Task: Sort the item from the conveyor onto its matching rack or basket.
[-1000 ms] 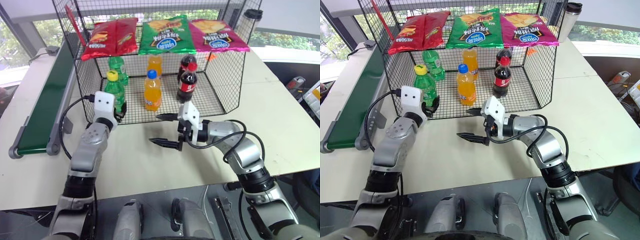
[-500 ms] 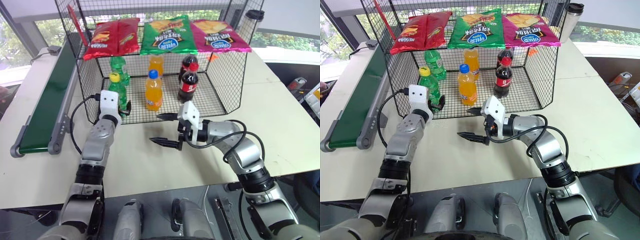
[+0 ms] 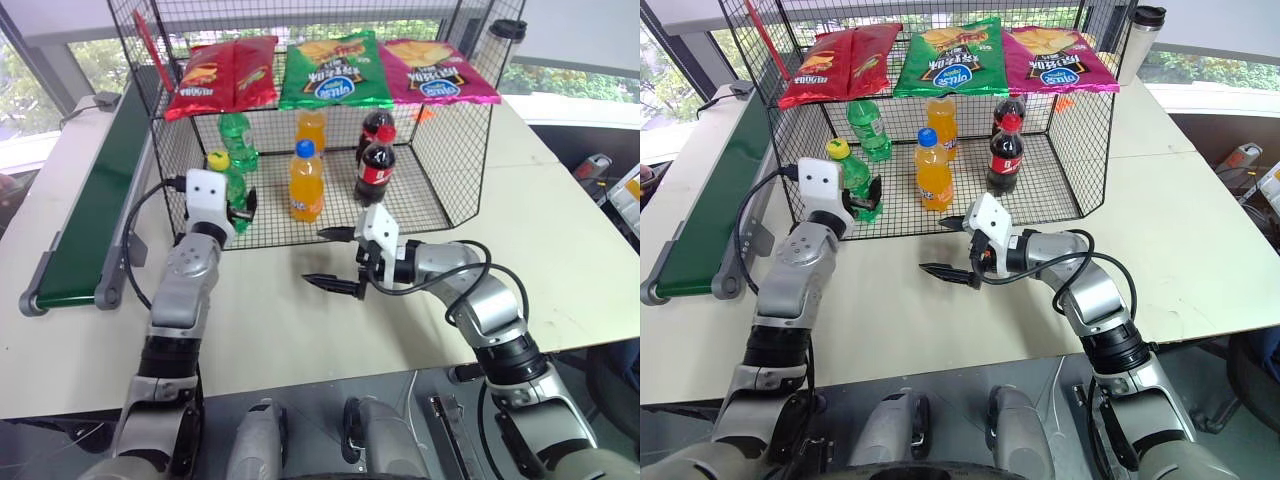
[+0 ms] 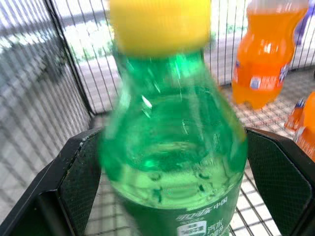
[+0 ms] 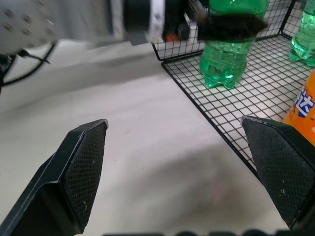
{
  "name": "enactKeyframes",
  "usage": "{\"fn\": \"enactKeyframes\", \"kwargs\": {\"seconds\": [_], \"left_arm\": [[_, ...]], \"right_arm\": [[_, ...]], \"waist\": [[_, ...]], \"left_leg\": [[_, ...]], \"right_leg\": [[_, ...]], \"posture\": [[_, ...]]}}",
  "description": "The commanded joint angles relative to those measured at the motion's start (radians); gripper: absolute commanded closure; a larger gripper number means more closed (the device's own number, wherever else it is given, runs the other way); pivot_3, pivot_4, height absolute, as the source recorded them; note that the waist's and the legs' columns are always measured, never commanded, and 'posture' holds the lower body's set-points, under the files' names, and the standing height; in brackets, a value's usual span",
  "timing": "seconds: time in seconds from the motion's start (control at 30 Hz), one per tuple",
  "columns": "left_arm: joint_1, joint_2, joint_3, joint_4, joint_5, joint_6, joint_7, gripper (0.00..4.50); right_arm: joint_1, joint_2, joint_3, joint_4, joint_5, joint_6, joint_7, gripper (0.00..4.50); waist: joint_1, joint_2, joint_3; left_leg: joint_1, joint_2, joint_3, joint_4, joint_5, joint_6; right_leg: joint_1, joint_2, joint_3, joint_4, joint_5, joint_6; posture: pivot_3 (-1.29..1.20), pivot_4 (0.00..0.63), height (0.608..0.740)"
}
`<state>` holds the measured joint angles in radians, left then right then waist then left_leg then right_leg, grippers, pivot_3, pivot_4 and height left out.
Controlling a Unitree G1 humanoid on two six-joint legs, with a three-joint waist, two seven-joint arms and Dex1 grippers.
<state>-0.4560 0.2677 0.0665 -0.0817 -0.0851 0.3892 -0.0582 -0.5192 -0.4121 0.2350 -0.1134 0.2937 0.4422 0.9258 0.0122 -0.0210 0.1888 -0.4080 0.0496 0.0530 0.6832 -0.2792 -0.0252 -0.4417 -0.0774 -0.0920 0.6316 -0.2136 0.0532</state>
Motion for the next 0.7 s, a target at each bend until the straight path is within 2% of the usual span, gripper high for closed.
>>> {"fn": "enactKeyframes", "kwargs": {"seconds": [0.03, 0.17, 0.3, 0.53, 0.7], "left_arm": [[0.041, 0.020, 0.037, -0.153, 0.000, 0.060, 0.002, 0.05], [0.106, 0.023, 0.055, -0.288, -0.018, 0.139, -0.008, 0.05], [0.236, 0.017, 0.056, -0.451, -0.047, 0.226, -0.029, 0.05], [0.450, -0.005, 0.057, -0.604, -0.077, 0.308, -0.043, 0.05], [0.514, -0.014, 0.066, -0.653, -0.098, 0.337, -0.048, 0.05]], "right_arm": [[-0.012, 0.000, 0.003, -0.001, -0.025, -0.030, -0.014, 0.00], [-0.015, 0.004, 0.007, 0.014, -0.046, -0.038, -0.026, 0.00], [-0.016, 0.007, 0.006, 0.027, -0.055, -0.046, -0.028, 0.00], [-0.014, 0.013, 0.005, 0.054, -0.065, -0.058, -0.038, 0.00], [-0.012, 0.017, 0.006, 0.084, -0.085, -0.078, -0.050, 0.00]], "waist": [[0.000, 0.000, 0.000], [0.000, 0.000, 0.000], [-0.001, 0.000, 0.000], [0.001, 0.000, 0.000], [0.000, 0.000, 0.000]], "left_leg": [[0.000, 0.000, 0.000, 0.000, 0.000, 0.000], [0.000, 0.000, 0.000, 0.000, 0.000, 0.000], [0.000, 0.000, 0.000, 0.000, 0.000, 0.000], [0.001, 0.000, 0.000, 0.000, 0.000, 0.000], [0.001, 0.000, -0.001, 0.000, 0.000, 0.000]], "right_leg": [[0.000, 0.000, 0.000, 0.000, 0.000, 0.000], [0.000, 0.000, 0.000, 0.000, 0.000, 0.000], [0.000, 0.000, 0.000, 0.000, 0.000, 0.000], [0.000, 0.000, 0.001, 0.000, 0.000, 0.000], [0.000, 0.000, 0.001, 0.000, 0.000, -0.001]], "posture": [[0.00, 0.150, 0.740], [0.00, 0.150, 0.740], [0.00, 0.150, 0.740], [0.00, 0.150, 0.740], [0.00, 0.150, 0.740]]}}
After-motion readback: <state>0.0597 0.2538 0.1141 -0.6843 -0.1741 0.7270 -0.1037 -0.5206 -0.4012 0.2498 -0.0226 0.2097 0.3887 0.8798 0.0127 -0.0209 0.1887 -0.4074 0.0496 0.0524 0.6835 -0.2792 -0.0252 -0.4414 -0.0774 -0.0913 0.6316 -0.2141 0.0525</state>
